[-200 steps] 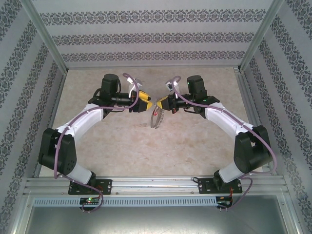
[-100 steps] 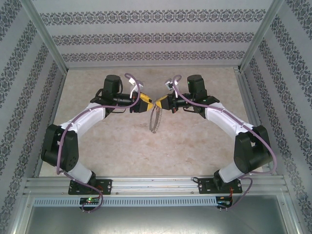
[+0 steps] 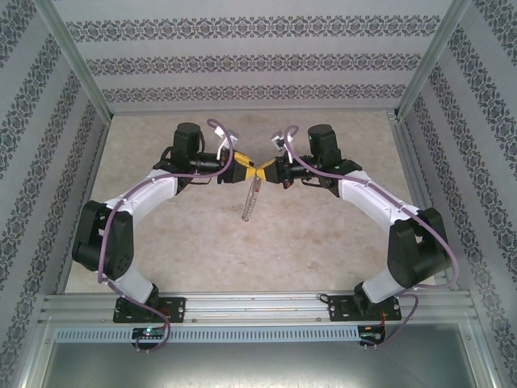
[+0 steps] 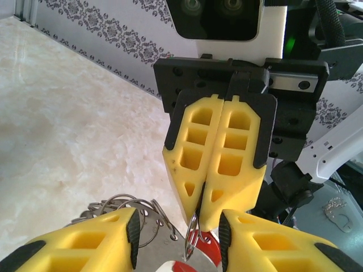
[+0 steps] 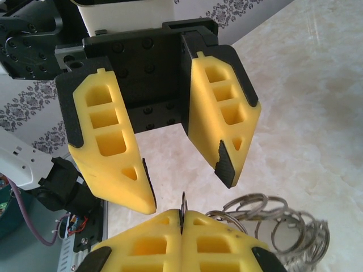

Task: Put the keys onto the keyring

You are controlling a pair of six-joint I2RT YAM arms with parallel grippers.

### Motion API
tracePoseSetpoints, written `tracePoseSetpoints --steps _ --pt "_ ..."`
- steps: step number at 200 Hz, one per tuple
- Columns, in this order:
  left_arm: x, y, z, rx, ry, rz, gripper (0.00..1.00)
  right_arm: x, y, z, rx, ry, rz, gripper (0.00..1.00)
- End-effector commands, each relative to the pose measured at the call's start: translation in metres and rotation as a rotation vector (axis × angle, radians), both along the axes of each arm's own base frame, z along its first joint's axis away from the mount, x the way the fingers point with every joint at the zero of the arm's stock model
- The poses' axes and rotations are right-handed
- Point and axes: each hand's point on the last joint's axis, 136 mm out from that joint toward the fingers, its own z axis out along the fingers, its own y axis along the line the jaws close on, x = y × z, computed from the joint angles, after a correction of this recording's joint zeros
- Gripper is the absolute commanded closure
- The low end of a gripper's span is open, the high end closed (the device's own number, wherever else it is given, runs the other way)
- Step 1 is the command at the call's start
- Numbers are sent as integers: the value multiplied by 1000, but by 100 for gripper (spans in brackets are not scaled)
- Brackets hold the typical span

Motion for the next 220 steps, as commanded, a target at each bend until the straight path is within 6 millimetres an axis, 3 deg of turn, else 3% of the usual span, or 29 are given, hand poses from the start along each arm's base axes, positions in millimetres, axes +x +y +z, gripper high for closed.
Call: tracePoseSetpoints --steps 1,220 --pt "0 -2 11 -35 -38 -32 59 -6 5 16 40 -50 41 100" --pt "-17 -3 5 -68 -21 -89 67 2 4 14 30 -49 15 100"
